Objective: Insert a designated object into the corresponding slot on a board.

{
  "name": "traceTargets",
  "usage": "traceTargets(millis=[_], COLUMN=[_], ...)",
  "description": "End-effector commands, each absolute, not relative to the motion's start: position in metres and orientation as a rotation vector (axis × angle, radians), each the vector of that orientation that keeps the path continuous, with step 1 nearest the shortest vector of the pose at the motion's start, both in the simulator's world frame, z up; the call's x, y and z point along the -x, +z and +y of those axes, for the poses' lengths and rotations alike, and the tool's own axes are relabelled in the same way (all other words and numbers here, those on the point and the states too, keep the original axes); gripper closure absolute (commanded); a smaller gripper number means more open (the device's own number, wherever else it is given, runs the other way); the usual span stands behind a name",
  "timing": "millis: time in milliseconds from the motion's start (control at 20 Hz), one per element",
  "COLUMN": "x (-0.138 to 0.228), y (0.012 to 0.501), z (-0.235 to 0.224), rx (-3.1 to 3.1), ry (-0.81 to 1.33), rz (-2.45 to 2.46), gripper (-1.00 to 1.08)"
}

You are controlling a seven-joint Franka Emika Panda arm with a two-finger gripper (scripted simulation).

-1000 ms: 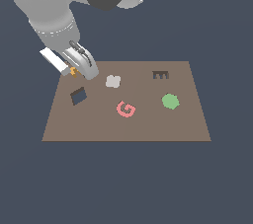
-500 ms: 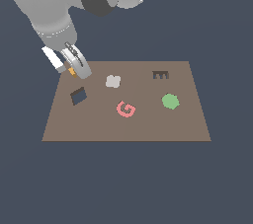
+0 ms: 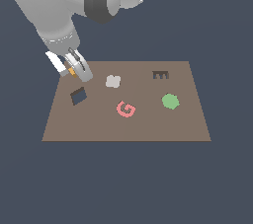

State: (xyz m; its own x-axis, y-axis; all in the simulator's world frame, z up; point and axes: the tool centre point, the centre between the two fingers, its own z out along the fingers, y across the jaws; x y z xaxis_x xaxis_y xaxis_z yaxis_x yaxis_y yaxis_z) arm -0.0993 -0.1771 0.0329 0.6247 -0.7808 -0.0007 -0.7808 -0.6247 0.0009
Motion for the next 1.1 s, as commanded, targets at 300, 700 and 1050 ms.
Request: traceTargets(millis=[300,700,1050], x=[0.099,0.1,0.105], y=[0.03,0.03,0.031], z=[-0.177,-0.176,-0.161], rx=[-2.831,-2.83,-2.806], ry=[0.0,0.0,0.0], rz=[-1.362,-1.364,-1.413], gripper=[1.08,1.08,1.08])
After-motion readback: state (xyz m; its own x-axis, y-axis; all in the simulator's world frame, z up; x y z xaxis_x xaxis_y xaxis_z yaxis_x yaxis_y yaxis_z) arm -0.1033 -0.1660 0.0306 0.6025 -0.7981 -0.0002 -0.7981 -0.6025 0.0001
